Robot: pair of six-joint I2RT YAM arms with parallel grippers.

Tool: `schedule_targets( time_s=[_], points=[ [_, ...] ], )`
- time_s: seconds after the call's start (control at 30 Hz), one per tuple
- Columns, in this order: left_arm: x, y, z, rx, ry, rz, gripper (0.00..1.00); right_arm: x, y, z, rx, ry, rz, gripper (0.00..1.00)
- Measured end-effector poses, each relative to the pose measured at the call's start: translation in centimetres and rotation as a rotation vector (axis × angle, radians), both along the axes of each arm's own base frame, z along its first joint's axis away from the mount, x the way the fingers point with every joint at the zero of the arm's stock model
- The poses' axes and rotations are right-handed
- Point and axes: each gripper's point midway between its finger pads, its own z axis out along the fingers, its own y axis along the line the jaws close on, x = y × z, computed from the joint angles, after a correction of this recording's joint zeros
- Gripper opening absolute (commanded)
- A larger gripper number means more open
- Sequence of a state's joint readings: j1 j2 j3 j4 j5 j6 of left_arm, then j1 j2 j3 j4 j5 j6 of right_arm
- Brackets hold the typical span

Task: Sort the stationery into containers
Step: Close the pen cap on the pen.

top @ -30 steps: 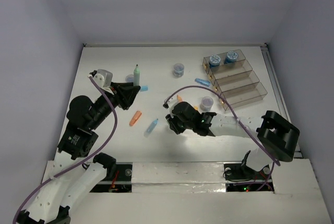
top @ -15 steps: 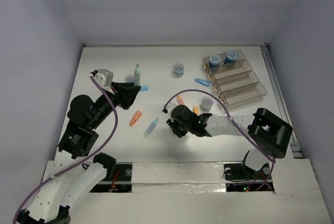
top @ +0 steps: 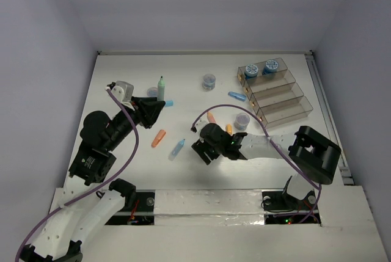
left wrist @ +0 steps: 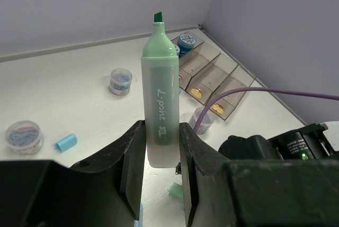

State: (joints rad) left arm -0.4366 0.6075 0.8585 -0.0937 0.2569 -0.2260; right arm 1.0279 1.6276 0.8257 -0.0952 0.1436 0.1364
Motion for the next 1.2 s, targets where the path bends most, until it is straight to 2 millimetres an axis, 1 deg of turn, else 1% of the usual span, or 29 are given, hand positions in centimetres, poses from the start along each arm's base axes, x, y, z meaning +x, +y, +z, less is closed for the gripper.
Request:
schedule_targets(
  time_s=[0.03, 0.17, 0.27, 0.47, 0.83, 0.93, 1.03, 1.2],
  points=[
    [0.0, 0.0, 0.0, 0.0, 0.0, 0.0, 0.0, 0.0, 0.0, 0.0, 0.0, 0.0, -0.003, 0.72],
    [0.0, 0.0, 0.0, 0.0, 0.0, 0.0, 0.0, 0.3, -0.2, 0.0, -0.003, -0.008, -0.03, 0.61],
    [0.0, 0.0, 0.0, 0.0, 0.0, 0.0, 0.0, 0.7, -0.5, 0.1, -0.011, -0.019, -0.057, 0.57],
    [0.0, 0.0, 0.0, 0.0, 0.0, -0.001, 0.0, 1.1, -1.2, 0.2, -0.034, -0.032, -0.101, 0.53],
    [0.0, 0.0, 0.0, 0.0, 0.0, -0.001, 0.0, 2.3, -2.6, 0.2, -0.068, -0.045, -0.193, 0.51],
    [0.0, 0.0, 0.0, 0.0, 0.0, -0.002, 0.0, 2.9, -2.6, 0.3, -0.071, -0.053, -0.208, 0.51],
    [0.0, 0.0, 0.0, 0.0, 0.0, -0.002, 0.0, 3.0, -2.5, 0.3, -0.074, -0.054, -0.21, 0.51],
    [0.0, 0.0, 0.0, 0.0, 0.0, -0.002, 0.0, 2.7, -3.0, 0.3, -0.09, -0.04, -0.223, 0.52]
  ],
)
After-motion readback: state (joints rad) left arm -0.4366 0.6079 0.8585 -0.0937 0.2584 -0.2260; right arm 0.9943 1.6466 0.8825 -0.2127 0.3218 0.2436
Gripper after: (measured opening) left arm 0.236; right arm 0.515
